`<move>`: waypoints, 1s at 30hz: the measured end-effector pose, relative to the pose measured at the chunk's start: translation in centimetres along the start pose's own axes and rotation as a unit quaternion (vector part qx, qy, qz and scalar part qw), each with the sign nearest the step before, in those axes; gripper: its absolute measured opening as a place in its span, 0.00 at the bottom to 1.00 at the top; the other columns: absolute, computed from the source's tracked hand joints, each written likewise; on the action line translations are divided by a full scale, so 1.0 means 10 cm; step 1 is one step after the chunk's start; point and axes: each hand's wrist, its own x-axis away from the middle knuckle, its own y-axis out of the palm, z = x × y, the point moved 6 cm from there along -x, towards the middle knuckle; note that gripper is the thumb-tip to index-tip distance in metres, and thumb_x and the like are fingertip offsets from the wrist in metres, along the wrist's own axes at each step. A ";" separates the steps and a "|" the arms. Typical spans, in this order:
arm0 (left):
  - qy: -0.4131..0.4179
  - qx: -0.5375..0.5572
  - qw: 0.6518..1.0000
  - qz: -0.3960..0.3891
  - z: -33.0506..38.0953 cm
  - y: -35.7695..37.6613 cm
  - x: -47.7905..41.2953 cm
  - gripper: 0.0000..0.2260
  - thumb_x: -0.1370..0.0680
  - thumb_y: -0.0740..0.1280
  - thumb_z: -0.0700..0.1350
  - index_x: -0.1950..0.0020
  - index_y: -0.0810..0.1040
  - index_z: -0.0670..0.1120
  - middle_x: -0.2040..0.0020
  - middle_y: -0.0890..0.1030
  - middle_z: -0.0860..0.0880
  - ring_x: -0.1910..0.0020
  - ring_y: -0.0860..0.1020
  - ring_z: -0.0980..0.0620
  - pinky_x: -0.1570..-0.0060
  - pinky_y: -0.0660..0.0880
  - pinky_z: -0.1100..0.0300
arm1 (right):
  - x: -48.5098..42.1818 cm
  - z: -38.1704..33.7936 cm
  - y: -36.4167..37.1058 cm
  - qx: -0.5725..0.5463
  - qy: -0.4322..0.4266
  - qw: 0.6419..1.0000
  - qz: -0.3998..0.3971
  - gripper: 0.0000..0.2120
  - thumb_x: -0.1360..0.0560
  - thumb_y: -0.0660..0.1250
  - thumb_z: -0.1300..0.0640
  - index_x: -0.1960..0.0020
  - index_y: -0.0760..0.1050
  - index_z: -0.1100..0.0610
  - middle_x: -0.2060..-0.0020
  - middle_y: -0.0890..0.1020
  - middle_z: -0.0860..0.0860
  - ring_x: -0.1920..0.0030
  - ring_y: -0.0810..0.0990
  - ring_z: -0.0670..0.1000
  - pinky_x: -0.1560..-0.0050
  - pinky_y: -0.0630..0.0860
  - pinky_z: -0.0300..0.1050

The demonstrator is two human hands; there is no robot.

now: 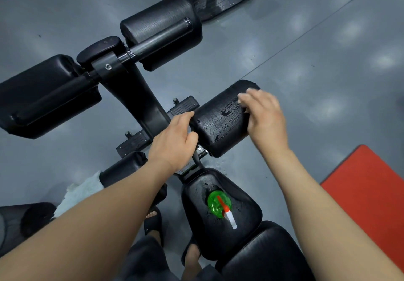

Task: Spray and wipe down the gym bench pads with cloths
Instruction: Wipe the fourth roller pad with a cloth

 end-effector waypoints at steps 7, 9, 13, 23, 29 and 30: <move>0.000 -0.004 1.000 0.003 0.00 0.00 -0.01 0.23 0.18 0.55 0.48 0.22 0.61 0.57 0.24 0.67 0.55 0.33 0.74 0.48 0.39 0.69 0.51 | -0.09 -0.06 0.02 -0.029 0.083 0.996 -0.004 0.22 0.26 0.57 0.67 0.39 0.82 0.58 0.38 0.82 0.55 0.36 0.75 0.61 0.32 0.72 0.56; -0.001 -0.003 1.000 0.003 -0.01 0.00 -0.01 0.23 0.18 0.55 0.48 0.22 0.61 0.56 0.24 0.67 0.55 0.33 0.74 0.48 0.40 0.69 0.51 | 0.06 -0.32 0.04 -0.039 0.021 0.999 -0.024 0.22 0.28 0.57 0.67 0.39 0.82 0.57 0.38 0.81 0.54 0.36 0.75 0.60 0.35 0.73 0.61; 0.000 -0.003 1.000 0.003 0.00 0.00 -0.02 0.24 0.18 0.55 0.48 0.22 0.61 0.56 0.24 0.67 0.54 0.34 0.74 0.48 0.40 0.70 0.50 | 0.32 -0.64 0.08 -0.051 -0.091 0.991 -0.080 0.22 0.24 0.57 0.66 0.35 0.81 0.59 0.36 0.81 0.54 0.35 0.76 0.59 0.36 0.74 0.60; 0.000 0.001 1.000 0.001 -0.01 0.00 -0.01 0.23 0.18 0.55 0.48 0.22 0.61 0.57 0.24 0.67 0.56 0.36 0.75 0.48 0.42 0.69 0.52 | 0.10 -0.38 0.02 -0.030 0.031 0.999 -0.017 0.21 0.25 0.61 0.69 0.37 0.82 0.56 0.36 0.81 0.52 0.39 0.75 0.60 0.35 0.74 0.56; 0.008 0.005 1.000 -0.001 -0.01 0.00 -0.02 0.23 0.19 0.55 0.48 0.23 0.62 0.56 0.25 0.68 0.55 0.35 0.75 0.47 0.39 0.71 0.49 | 0.69 -0.91 0.15 -0.038 -0.109 0.987 -0.108 0.26 0.23 0.57 0.68 0.29 0.76 0.55 0.29 0.75 0.49 0.33 0.73 0.58 0.33 0.73 0.54; 0.008 0.005 1.000 -0.001 -0.01 0.00 -0.02 0.23 0.19 0.55 0.48 0.23 0.62 0.56 0.25 0.68 0.55 0.35 0.75 0.47 0.38 0.71 0.49 | 0.67 -0.86 0.13 -0.031 -0.114 0.987 -0.109 0.26 0.24 0.59 0.69 0.28 0.76 0.54 0.29 0.75 0.47 0.34 0.73 0.57 0.34 0.75 0.53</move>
